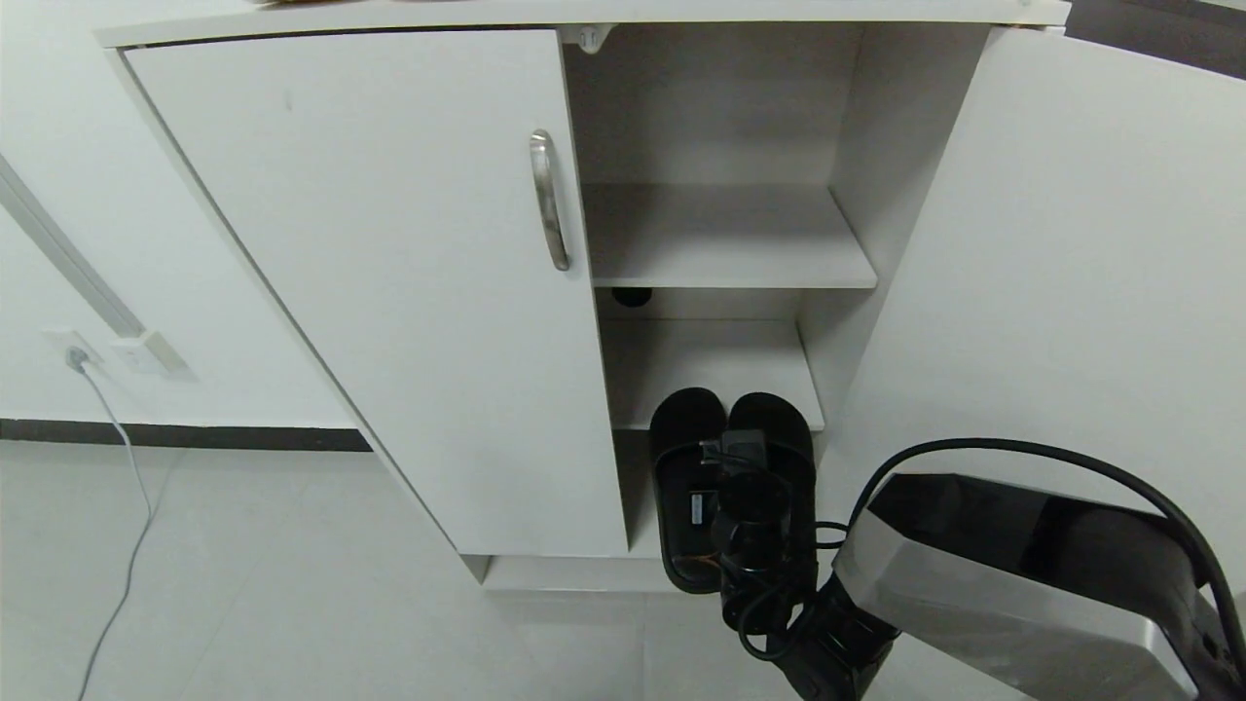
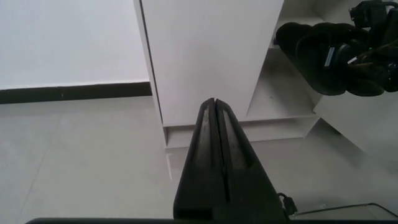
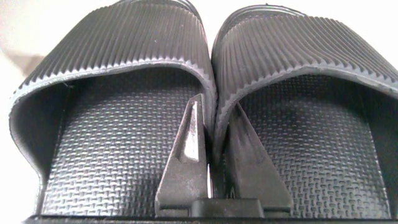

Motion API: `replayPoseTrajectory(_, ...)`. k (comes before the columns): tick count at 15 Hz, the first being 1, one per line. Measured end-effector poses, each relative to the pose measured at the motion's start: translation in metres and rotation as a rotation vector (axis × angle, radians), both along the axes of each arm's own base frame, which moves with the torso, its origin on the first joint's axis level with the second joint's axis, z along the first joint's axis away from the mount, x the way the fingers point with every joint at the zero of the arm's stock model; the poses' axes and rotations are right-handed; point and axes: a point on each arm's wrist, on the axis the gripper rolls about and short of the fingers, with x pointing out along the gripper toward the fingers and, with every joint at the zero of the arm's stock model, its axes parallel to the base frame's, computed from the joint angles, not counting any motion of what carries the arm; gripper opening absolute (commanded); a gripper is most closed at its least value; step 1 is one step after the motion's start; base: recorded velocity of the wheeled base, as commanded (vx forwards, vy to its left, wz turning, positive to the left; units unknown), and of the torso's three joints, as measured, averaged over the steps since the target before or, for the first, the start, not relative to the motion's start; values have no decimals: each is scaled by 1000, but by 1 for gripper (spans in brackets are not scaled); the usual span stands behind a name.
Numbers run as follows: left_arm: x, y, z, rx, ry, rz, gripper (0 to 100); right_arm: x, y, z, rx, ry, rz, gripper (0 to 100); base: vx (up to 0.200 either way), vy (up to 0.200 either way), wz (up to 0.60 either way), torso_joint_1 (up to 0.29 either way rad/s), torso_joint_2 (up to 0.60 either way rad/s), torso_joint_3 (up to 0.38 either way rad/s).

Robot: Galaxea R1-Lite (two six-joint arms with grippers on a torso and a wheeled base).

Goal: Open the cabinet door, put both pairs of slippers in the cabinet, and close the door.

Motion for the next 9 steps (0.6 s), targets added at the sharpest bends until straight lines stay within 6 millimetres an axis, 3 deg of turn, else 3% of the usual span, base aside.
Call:
replayPoseTrajectory(3, 0, 0, 0, 1, 0, -1, 0, 0, 0, -1, -1, -1, 3, 0, 200, 0, 0, 4, 1, 1)
replayPoseTrajectory(9, 0, 0, 0, 0, 0, 0, 0, 7, 4, -2, -4, 1, 12, 0, 0, 0, 0, 0, 0, 0)
